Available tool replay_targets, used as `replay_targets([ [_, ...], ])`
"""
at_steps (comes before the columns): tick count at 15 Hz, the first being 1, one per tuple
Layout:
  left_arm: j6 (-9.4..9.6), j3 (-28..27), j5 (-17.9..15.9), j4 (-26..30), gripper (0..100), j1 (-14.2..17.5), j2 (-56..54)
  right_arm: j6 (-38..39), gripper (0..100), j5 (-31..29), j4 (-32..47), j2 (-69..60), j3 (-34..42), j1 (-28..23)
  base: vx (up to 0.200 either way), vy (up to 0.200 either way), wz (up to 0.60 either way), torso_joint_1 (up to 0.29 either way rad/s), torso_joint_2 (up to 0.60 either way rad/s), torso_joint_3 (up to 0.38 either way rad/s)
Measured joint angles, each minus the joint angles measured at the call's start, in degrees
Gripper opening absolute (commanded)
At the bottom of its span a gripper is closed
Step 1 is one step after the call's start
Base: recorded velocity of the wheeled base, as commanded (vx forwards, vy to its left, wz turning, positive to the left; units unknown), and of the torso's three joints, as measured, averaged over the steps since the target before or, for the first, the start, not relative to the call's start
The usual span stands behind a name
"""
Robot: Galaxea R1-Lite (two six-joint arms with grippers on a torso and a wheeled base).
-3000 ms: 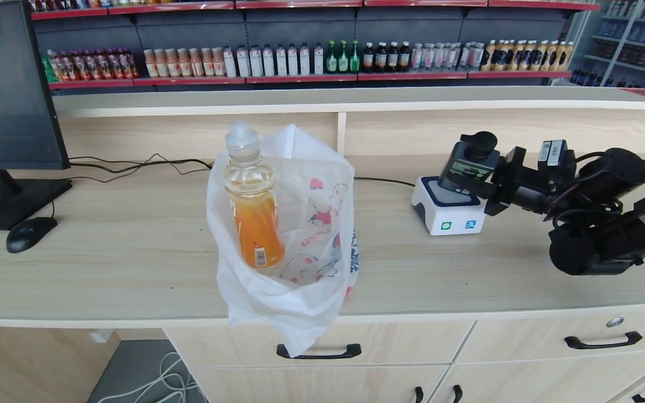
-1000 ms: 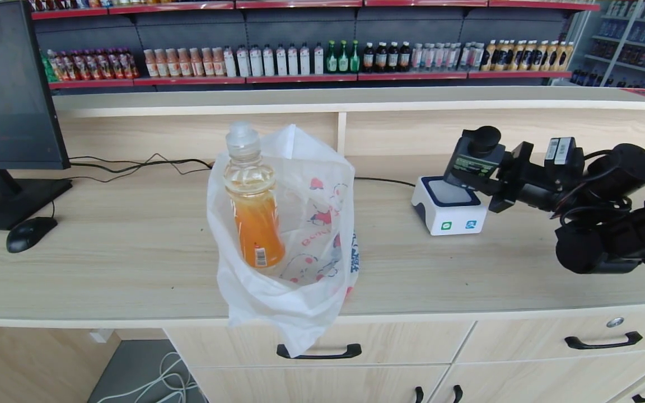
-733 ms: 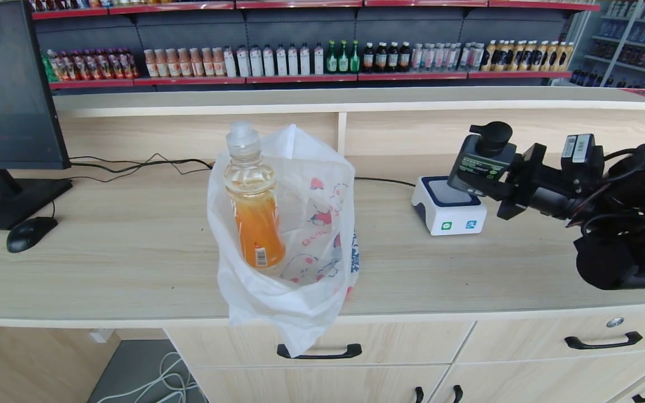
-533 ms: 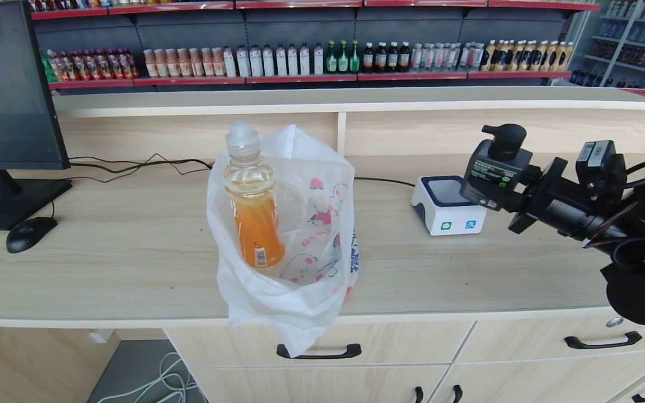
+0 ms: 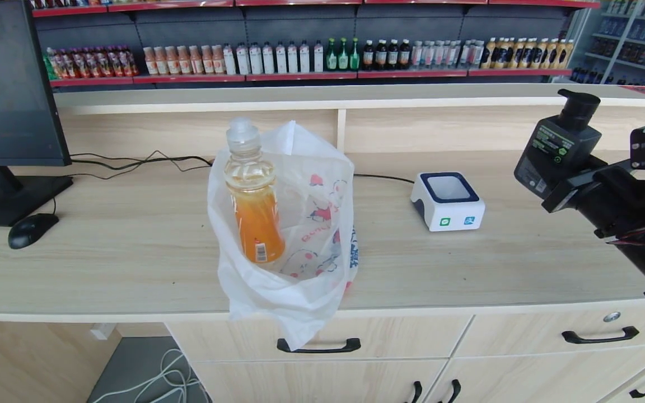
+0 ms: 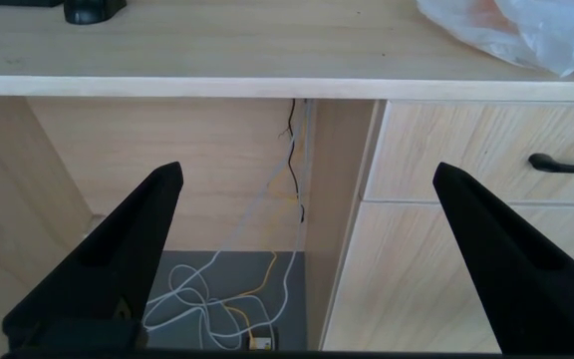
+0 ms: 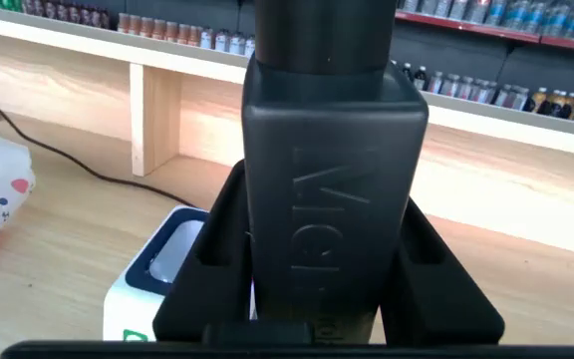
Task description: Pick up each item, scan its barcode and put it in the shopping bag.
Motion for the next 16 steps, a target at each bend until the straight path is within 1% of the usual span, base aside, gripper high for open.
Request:
replay_targets([
  [5,-0.09,0.0,0.0,-0.02,100,0.02,0.0,0.68,0,-0.11,0.07,-0.67,1.05,-0.18,0.0,0.0,0.0,0.0,0.0,0.0],
  [13,-0.2,0.0,0.0,-0.05,100,0.0,0.0,1.73,0,-0.11,-0.15,-0.61,1.57,-0.18,0.0,0.2,0.0,0.004,0.0,0.001],
  [16,-0.63,0.0,0.0,-0.02,100,0.02,0.0,1.82,0,-0.11,-0.15,-0.32,1.22,-0.18,0.0,0.2,0.0,0.004,0.01,0.004],
])
